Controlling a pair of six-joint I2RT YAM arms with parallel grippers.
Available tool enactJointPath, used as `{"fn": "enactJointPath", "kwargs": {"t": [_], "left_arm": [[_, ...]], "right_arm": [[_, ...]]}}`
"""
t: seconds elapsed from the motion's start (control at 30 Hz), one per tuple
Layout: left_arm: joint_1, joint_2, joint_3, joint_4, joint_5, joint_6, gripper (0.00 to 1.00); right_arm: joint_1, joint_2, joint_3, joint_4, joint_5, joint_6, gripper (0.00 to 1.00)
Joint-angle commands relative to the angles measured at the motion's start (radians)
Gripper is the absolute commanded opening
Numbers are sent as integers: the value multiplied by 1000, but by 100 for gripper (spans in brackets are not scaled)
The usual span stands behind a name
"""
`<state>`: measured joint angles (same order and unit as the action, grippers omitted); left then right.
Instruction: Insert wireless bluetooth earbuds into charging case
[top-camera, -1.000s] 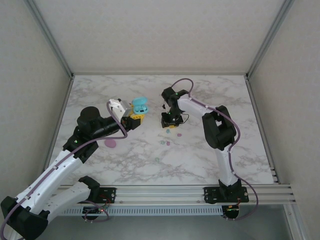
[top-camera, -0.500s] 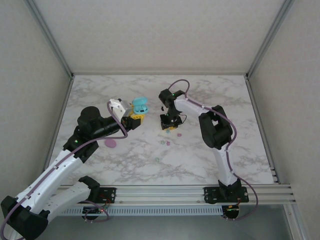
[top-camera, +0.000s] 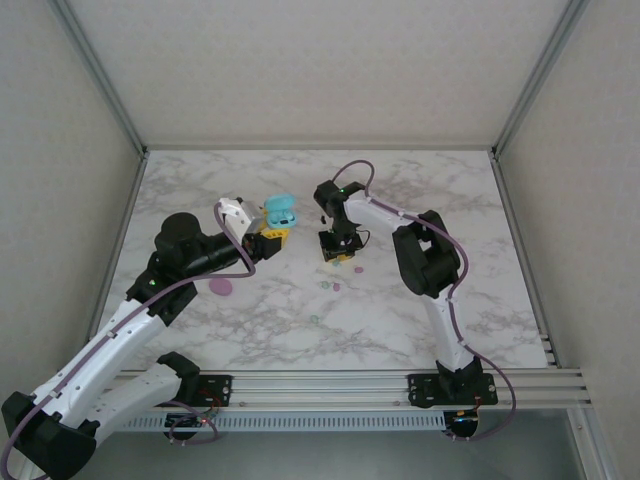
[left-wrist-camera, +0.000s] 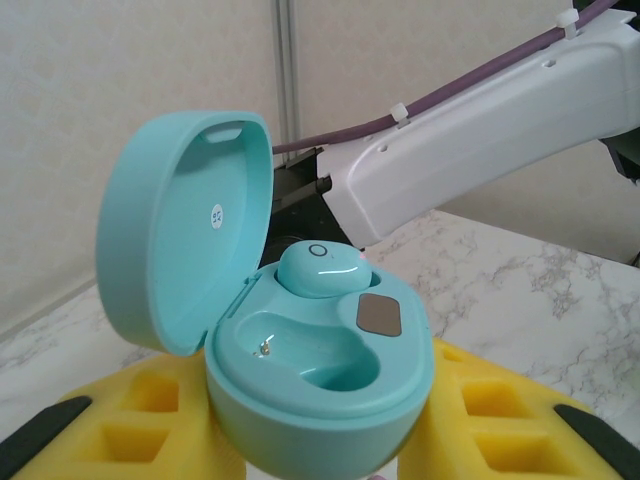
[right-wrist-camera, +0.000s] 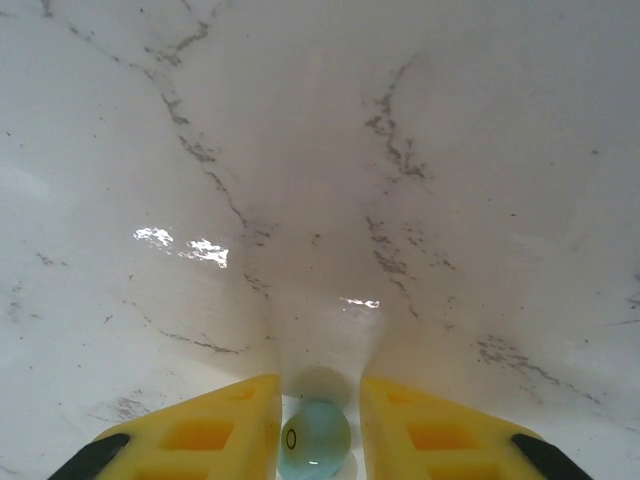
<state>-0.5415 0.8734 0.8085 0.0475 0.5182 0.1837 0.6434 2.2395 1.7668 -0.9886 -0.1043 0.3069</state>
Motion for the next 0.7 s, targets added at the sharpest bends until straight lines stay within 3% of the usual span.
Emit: {"fn": "enactJointPath", "kwargs": {"t": [0.0, 0.67], "left_arm": [[-6, -4, 22, 15, 17, 6, 29], [-6, -1, 19, 19, 17, 6, 29]], "right_arm": [[19, 24, 19, -58, 41, -3, 29], [50, 5, -4, -49, 91, 66, 25]]}}
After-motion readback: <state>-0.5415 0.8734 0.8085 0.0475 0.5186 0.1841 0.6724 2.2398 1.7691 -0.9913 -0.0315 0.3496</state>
